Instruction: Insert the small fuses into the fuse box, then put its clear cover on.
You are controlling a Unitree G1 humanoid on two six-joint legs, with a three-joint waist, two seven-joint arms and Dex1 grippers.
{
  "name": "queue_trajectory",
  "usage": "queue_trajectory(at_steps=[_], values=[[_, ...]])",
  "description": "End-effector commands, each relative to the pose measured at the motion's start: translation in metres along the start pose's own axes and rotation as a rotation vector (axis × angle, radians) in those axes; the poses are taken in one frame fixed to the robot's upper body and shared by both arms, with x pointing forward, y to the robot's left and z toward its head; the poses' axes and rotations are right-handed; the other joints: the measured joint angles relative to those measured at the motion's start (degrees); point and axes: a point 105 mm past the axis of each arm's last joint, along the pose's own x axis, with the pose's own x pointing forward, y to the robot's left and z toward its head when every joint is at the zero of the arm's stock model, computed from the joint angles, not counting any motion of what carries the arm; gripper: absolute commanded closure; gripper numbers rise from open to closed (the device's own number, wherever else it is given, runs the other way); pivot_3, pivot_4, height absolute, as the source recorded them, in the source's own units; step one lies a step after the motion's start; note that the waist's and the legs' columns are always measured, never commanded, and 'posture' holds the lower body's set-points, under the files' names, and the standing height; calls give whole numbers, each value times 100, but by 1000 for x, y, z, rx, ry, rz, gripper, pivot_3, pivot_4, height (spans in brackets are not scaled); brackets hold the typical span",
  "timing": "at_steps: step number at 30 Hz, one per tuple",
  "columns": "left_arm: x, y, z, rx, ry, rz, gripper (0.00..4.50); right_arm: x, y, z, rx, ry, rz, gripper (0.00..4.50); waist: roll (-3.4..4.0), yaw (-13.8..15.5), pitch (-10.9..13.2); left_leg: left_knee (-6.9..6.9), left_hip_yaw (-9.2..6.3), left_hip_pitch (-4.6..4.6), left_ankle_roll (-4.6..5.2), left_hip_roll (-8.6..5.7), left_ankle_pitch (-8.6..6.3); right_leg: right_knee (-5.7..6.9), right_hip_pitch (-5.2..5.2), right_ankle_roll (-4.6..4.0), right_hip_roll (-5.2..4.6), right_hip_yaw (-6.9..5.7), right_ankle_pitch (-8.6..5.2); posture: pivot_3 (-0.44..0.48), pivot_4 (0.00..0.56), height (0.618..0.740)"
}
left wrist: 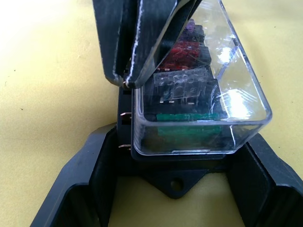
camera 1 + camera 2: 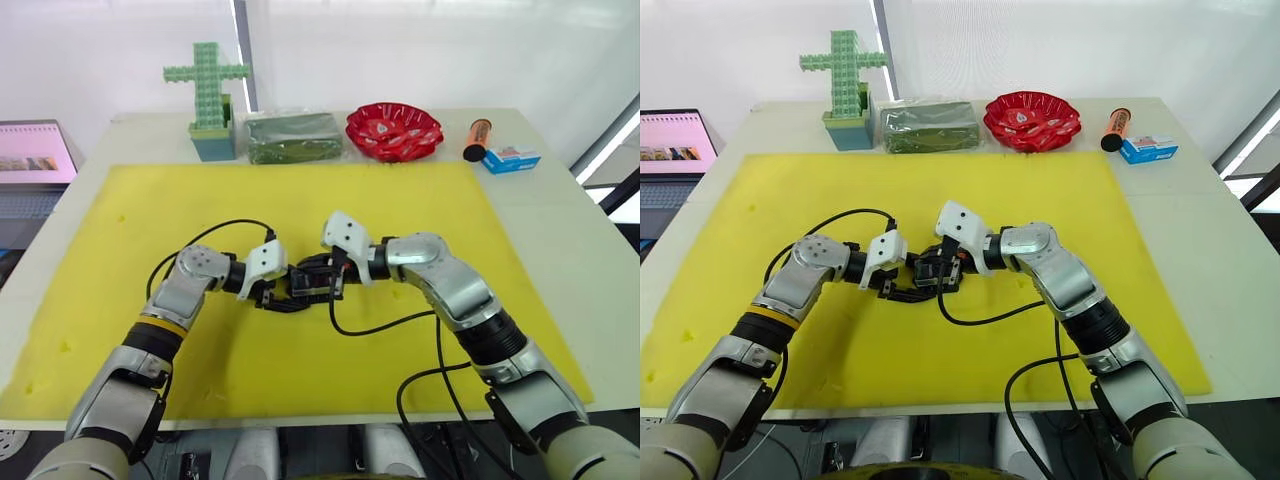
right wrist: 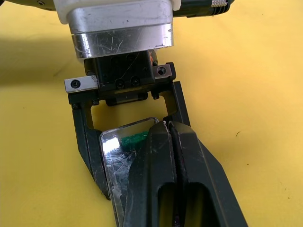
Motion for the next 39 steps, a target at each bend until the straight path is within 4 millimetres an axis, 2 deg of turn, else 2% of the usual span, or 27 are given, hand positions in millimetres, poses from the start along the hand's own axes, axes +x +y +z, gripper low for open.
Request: queue_trajectory(at_steps=[1, 12, 13, 19, 22, 28, 39], values=[[-4, 4, 7, 28, -14, 15, 1676, 9, 27, -94, 211, 333, 59, 4480, -1, -3, -11, 0, 1, 8, 6, 0, -4, 0, 7, -2, 0, 1, -5, 0, 150, 740], [-7, 4, 6, 40, -15, 25, 1676, 9, 35, -127, 237, 418, 53, 4480, 13, -9, -76, 0, 3, 16, 29, 1, -17, 1, 11, -12, 0, 5, -17, 0, 150, 740], [-7, 3, 6, 44, -13, 24, 1676, 10, 34, -122, 235, 390, 50, 4480, 15, -9, -83, 0, 3, 17, 31, 1, -18, 1, 12, -21, 0, 5, -23, 0, 150, 740], [-8, 4, 4, 67, -3, 37, 1676, 8, 14, -65, 210, 103, 5, 4480, 13, -10, -98, 0, 2, 18, 41, 1, -24, 2, 13, -24, 0, 7, -29, 0, 150, 740], [-8, 6, 2, 75, -2, 52, 1676, -2, 10, -36, 189, -19, 12, 4480, 15, -3, -93, 0, 2, 15, 41, 1, -24, 2, 8, -25, -1, 9, -29, 0, 150, 740], [-8, 8, 2, 74, -3, 58, 1676, -22, 11, 5, 206, -179, 42, 4480, 15, 3, -59, 0, -1, 8, 41, 2, -24, 5, -1, -24, -1, 13, -29, 0, 150, 740], [-9, 9, 1, 85, 2, 67, 1676, -36, 8, 25, 170, -206, 11, 4480, 11, 11, -22, 1, -1, -5, 41, 2, -24, 5, -15, -27, -5, 13, -29, 0, 150, 740]])
